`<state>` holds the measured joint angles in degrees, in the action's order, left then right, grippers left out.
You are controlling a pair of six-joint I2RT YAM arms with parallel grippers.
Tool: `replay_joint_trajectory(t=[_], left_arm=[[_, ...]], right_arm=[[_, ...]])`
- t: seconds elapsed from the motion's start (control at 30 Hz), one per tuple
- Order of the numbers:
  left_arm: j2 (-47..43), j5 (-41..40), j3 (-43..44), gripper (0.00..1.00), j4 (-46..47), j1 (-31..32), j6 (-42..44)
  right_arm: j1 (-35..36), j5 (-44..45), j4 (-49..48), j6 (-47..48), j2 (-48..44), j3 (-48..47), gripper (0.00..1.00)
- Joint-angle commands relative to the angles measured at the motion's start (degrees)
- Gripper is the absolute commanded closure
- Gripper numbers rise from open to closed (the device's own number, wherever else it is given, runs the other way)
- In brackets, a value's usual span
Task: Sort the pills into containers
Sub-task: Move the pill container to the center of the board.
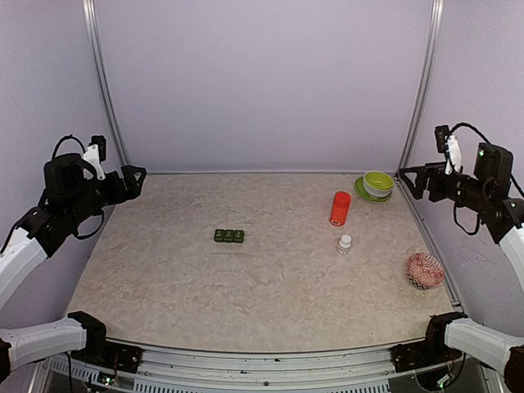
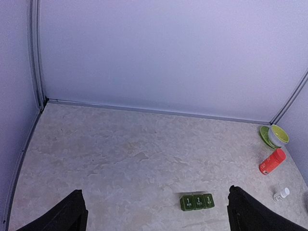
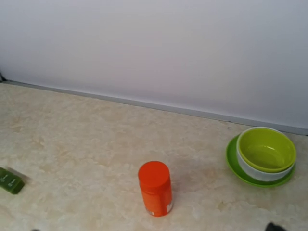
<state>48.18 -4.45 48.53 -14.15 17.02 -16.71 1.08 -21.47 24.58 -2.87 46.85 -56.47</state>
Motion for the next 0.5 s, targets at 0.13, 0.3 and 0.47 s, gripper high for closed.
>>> replay_joint_trajectory(t=[0.13, 0.3, 0.47], left_arm=[[1.6, 2.1, 2.4, 0.01, 2.7, 0.8, -2.4], [3.2, 2.7, 2.5, 0.01, 3.5, 1.9, -3.2], [3.8, 2.0, 2.3, 0.01, 3.7, 3.7, -3.8]], right_arm=[[-1.1, -5.0, 1.0, 1.1, 0.6, -2.0, 0.00], [-1.3, -8.3, -0.9, -0.8, 0.6, -0.8, 0.00], [-1.4, -11.4, -3.9, -6.2, -0.4, 0.8, 0.00]])
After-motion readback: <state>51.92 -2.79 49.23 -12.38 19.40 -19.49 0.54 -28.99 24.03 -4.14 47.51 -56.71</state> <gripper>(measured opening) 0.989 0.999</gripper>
